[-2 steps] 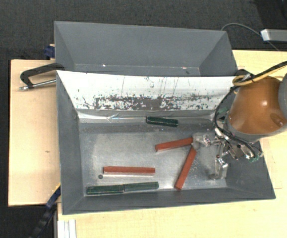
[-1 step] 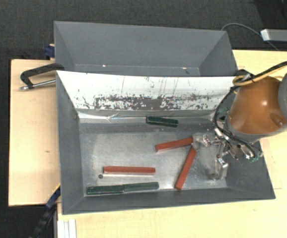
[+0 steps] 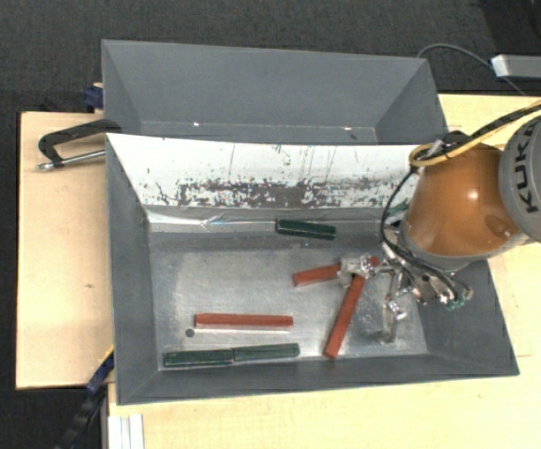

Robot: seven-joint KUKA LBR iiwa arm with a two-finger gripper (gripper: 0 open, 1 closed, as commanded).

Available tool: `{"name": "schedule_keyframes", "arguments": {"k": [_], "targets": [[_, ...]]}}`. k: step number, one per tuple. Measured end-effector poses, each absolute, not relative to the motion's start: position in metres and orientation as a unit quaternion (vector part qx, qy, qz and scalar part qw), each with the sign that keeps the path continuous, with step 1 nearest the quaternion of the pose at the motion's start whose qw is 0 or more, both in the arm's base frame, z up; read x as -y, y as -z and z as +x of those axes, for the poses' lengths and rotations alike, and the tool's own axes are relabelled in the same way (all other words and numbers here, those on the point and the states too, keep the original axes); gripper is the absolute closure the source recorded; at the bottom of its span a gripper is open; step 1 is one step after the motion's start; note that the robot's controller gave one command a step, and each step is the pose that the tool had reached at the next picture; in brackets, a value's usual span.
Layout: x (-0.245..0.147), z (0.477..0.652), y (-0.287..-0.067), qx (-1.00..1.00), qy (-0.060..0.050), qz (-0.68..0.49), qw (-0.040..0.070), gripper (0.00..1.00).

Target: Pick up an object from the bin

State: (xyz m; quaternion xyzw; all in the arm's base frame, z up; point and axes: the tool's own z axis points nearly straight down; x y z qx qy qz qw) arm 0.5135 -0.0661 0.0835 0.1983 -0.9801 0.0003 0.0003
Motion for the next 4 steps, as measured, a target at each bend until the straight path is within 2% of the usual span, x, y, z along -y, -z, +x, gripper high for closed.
{"name": "schedule_keyframes", "arguments": {"k": [1,2,3,4], "targets": [[0.024,0.514,-0.090,0.977,0.002,0.215,-0.001,0.00],[-0.001,0.526,-0.071,0.914,0.000,0.405,-0.002,1.00],[-0.001,0.526,-0.071,0.914,0.000,0.405,-0.002,1.00],[0.031,0.529,-0.205,0.900,0.000,0.436,-0.003,1.00]]}}
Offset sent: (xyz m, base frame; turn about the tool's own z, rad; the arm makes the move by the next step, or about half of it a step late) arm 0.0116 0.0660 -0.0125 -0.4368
